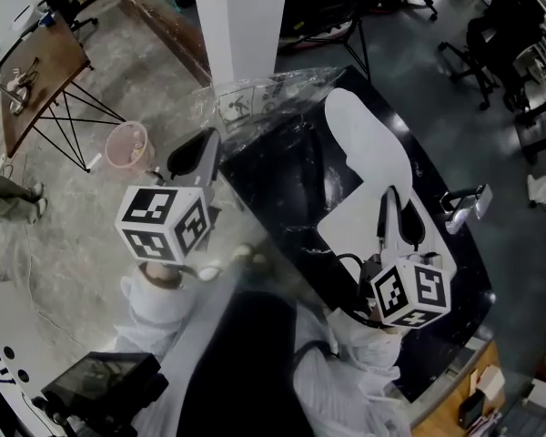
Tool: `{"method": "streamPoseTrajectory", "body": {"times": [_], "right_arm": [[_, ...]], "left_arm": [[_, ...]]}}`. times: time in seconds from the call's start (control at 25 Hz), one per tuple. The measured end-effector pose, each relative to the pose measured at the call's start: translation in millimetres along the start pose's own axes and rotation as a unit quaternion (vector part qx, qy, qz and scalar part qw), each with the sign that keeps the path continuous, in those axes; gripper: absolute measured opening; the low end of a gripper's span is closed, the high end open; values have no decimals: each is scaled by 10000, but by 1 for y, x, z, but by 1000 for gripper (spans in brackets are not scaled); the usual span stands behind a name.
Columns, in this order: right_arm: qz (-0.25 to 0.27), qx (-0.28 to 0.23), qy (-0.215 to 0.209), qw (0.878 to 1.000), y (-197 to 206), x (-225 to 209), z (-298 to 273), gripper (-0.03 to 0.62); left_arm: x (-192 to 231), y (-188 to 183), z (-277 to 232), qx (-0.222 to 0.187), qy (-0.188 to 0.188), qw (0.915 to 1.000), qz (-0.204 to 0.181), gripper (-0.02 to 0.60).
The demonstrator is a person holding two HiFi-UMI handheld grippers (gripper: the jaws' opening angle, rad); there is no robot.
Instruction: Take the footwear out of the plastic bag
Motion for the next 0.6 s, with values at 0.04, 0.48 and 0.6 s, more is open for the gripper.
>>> {"method": "streamPoseTrajectory", "body": {"times": [0.04, 0.48, 0.6], "right_arm": [[16, -3, 3, 10000, 0, 1, 0, 69], [-2, -28, 24, 10000, 0, 5, 4, 69], [15, -39, 46, 10000, -1, 6, 6, 69]], "left_arm": [[0, 0, 0, 2, 7, 10000, 3, 9], [-1, -1, 4, 4, 33, 10000, -41, 9], [-1, -1, 5, 7, 45, 10000, -27, 9]]}}
Point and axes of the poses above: the fingertips, and each gripper's own axes: z backward along the fingers, x to its left, y out of its underside, the point moved 1 cm from there along z, backward along the fingers, and after that the axes turned 3 degrees about y, right-handed, at the moved point
